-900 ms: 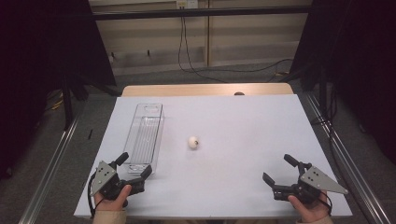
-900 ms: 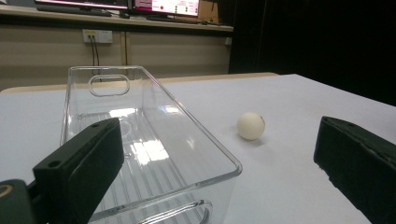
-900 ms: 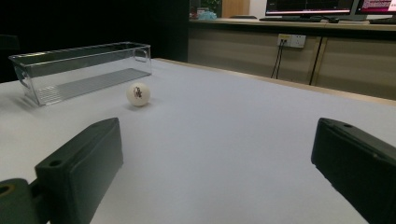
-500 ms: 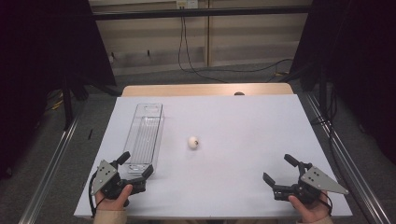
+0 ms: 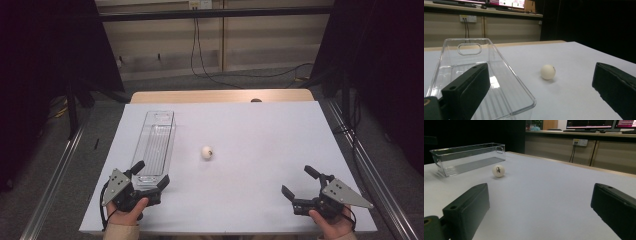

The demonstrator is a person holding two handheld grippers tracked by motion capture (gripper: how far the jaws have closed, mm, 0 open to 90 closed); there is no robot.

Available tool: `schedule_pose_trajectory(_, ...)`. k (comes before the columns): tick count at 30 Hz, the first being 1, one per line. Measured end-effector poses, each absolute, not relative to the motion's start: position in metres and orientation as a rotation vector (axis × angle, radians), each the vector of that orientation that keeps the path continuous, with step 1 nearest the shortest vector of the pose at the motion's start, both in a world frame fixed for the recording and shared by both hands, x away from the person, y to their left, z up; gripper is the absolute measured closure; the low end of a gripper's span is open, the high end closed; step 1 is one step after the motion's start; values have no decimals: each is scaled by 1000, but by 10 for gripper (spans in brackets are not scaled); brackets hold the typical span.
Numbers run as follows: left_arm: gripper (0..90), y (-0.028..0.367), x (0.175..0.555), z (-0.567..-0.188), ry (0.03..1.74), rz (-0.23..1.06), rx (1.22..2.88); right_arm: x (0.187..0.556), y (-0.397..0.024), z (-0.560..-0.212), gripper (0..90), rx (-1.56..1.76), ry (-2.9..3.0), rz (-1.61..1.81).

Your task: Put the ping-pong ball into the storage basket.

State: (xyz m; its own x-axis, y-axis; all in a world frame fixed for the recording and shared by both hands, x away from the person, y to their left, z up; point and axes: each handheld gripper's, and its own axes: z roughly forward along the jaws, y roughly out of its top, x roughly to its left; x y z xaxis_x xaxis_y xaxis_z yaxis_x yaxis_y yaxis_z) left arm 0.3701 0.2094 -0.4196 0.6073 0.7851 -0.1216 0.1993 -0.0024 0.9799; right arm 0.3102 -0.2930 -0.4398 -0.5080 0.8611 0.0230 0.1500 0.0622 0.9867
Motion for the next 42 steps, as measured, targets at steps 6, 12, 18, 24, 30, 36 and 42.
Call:
schedule_pose_trajectory(6, 16, 204, 371, -417, 860, 564, 1543, 310, -292, -440, 14, 1002, 1742, 1493)
schedule_pose_trajectory(12, 16, 198, 373, -414, 848, 572, 1556, 310, -292, -440, 13, 1007, 1740, 1497)
schedule_pose_trajectory(18, 16, 191, 376, -413, 861, 571, 1550, 310, -292, -440, 13, 1003, 1739, 1498)
schedule_pose_trajectory(24, 16, 188, 379, -413, 853, 566, 1561, 310, -292, -440, 14, 997, 1744, 1497)
schedule_pose_trajectory(30, 17, 181, 381, -412, 850, 565, 1570, 310, -292, -440, 14, 1000, 1739, 1500)
schedule_pose_trajectory(36, 17, 177, 383, -412, 836, 555, 1572, 310, -292, -440, 14, 1000, 1740, 1501)
schedule_pose_trajectory(42, 17, 172, 384, -411, 824, 556, 1591, 310, -292, -440, 14, 994, 1743, 1505)
